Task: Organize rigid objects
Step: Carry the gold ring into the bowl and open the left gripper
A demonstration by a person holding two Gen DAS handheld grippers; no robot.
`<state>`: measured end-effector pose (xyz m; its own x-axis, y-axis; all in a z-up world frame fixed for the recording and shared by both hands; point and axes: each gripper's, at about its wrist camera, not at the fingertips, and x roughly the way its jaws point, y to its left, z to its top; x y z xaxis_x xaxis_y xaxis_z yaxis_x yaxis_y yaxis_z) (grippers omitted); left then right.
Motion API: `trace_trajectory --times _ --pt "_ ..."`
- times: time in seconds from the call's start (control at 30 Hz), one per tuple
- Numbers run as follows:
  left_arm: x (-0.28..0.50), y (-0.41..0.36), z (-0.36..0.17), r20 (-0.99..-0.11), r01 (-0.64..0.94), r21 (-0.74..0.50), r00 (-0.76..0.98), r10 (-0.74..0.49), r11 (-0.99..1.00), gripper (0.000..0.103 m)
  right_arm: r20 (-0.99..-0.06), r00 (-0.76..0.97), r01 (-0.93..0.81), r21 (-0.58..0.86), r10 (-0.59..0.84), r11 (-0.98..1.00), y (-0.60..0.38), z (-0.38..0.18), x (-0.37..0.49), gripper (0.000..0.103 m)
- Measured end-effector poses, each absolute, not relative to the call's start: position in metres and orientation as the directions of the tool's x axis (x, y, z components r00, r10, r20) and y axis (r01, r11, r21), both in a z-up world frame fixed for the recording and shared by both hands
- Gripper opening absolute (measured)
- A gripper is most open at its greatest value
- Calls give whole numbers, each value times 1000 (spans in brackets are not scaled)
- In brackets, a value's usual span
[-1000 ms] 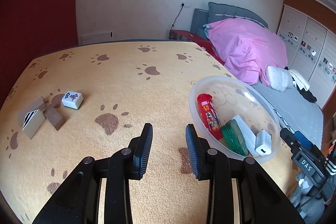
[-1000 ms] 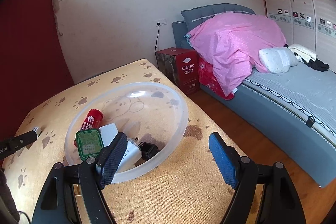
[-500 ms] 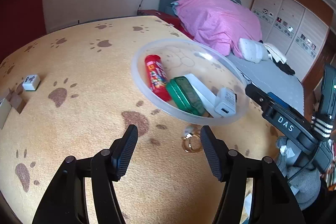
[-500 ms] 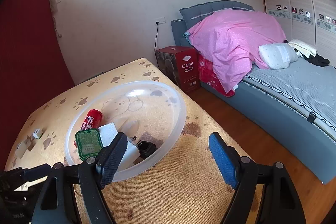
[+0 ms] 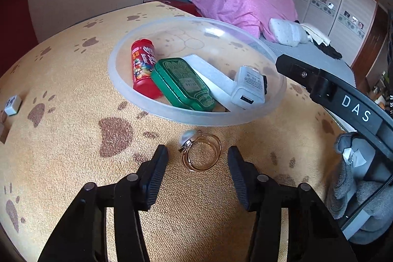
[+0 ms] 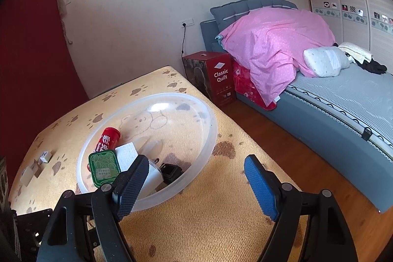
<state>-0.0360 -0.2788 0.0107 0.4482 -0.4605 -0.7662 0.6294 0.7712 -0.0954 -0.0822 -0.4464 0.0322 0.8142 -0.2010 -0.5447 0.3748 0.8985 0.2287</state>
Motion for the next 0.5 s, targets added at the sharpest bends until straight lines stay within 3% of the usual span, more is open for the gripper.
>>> trace_trajectory --times 0.03,0.5 --pt "-37 -278 11 -765 630 -96 449 -462 771 37 -545 814 375 230 -200 898 -447 32 -82 83" --pt "-42 -255 45 -705 611 -111 507 -495 784 36 -543 816 380 244 -199 892 -452 32 -83 83"
